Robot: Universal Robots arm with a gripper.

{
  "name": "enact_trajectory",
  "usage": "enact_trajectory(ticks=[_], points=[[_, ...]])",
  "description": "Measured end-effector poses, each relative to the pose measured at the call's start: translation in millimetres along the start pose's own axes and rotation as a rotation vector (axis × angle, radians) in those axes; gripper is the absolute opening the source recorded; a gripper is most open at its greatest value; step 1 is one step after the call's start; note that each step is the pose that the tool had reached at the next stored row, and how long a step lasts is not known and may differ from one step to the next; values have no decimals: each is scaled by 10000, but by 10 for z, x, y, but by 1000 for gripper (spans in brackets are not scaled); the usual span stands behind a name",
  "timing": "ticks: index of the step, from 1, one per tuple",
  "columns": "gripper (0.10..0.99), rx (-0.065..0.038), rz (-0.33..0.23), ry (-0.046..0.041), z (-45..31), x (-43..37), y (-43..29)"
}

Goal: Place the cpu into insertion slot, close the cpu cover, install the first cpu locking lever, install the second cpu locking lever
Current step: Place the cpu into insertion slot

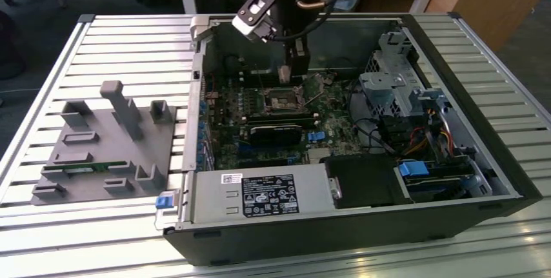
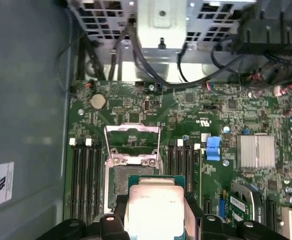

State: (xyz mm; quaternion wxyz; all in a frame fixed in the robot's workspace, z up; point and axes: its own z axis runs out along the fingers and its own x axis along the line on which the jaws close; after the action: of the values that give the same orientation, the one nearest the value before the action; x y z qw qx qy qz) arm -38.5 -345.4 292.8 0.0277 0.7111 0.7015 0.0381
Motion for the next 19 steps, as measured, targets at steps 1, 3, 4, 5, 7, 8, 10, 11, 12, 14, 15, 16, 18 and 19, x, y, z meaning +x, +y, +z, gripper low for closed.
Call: enact_trajectory(ticks=[1,3,4,5,7,8,10,11,12,14,15,16,18,19], points=[[525,0,108,-10,6,1,-1],[525,-2,134,-13,15,1,-1],[525,-2,136,-12,21,1,-2],[525,-2,136,-12,25,0,-3],[525,-2,136,-12,64,0,-6],[525,-2,136,-12,67,0,-6],[525,-2,136,-13,73,0,-7],[525,-2,145,-13,77,0,-7],[525,-3,171,-14,82,0,-8],[525,-6,362,-34,95,1,-9],[525,-8,488,-45,103,1,-10],[525,-9,588,-54,110,2,-10],[525,-10,640,-58,128,2,-12],[525,-10,641,-59,137,2,-13]])
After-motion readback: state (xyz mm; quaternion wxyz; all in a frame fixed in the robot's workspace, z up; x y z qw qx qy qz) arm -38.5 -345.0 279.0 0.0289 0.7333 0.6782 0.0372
